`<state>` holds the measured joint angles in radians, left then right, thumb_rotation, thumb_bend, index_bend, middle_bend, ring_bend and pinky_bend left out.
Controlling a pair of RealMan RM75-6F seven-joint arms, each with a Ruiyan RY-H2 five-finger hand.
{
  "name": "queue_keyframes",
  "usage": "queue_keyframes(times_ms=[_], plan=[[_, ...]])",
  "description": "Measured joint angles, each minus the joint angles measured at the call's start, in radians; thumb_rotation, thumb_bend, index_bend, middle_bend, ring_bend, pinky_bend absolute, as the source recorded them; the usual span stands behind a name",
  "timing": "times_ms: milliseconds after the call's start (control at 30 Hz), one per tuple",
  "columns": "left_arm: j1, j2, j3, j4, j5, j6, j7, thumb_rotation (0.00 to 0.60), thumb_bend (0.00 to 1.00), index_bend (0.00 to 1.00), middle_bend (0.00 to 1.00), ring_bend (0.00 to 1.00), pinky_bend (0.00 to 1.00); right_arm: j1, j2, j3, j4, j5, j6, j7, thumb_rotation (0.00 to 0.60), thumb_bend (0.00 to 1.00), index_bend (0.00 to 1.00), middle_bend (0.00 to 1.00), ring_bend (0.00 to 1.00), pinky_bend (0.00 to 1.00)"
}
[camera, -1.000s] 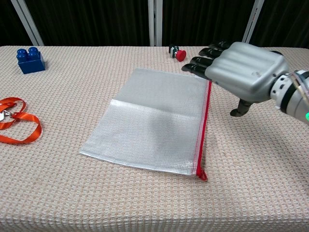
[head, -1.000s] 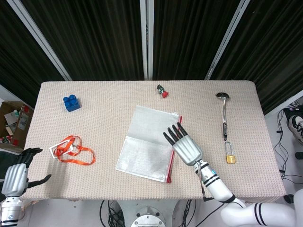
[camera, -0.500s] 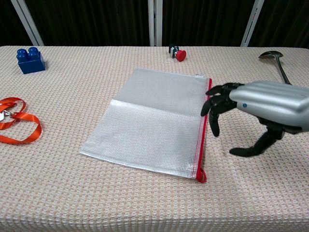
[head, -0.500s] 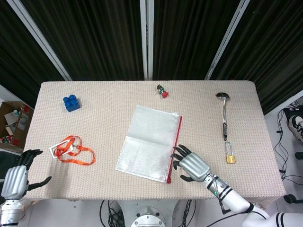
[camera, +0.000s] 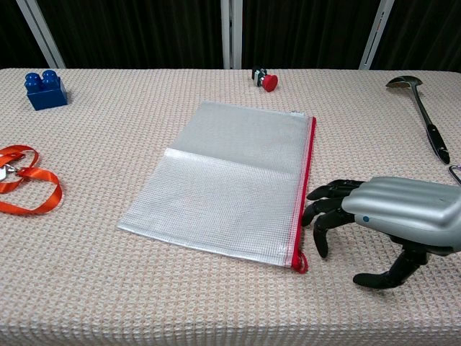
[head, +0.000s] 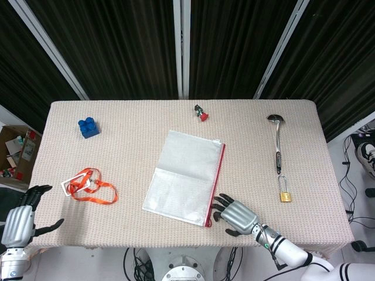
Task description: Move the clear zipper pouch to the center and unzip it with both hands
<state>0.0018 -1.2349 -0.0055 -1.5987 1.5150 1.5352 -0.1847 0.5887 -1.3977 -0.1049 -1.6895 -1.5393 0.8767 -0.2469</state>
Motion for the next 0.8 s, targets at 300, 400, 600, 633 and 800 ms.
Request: queue_keyframes(times_ms=[300, 400, 600, 633, 800], plan=[[0.002, 0.001, 0.001, 0.008, -0.005, -0.005, -0.020, 0.600, 0.09, 0.17, 0.16, 0.10, 0.15, 0.039, -0.078, 0.040, 0.043, 0.012, -0.031, -0.074, 0.600, 0.21, 0.35, 0.12, 0.00, 0.00], [0.002, 0.001, 0.003, 0.012, -0.004, -0.008, -0.026, 0.600, 0.09, 0.17, 0.16, 0.10, 0.16, 0.041, -0.088, 0.040, 0.048, -0.010, -0.018, -0.056, 0.600, 0.22, 0.36, 0.14, 0.00, 0.00], [0.000, 0.001, 0.004, 0.015, -0.003, -0.016, -0.042, 0.600, 0.09, 0.17, 0.16, 0.10, 0.16, 0.036, -0.106, 0.031, 0.077, -0.080, 0.041, -0.018, 0.600, 0.23, 0.39, 0.16, 0.00, 0.00], [-0.002, 0.000, 0.004, 0.016, -0.003, -0.019, -0.045, 0.600, 0.09, 0.17, 0.16, 0.10, 0.16, 0.037, -0.113, 0.030, 0.084, -0.082, 0.041, -0.019, 0.600, 0.24, 0.39, 0.16, 0.00, 0.00], [-0.003, 0.000, 0.007, 0.018, 0.000, -0.024, -0.057, 0.600, 0.09, 0.17, 0.16, 0.10, 0.16, 0.045, -0.154, 0.031, 0.118, -0.103, 0.043, -0.038, 0.600, 0.24, 0.40, 0.16, 0.00, 0.00]])
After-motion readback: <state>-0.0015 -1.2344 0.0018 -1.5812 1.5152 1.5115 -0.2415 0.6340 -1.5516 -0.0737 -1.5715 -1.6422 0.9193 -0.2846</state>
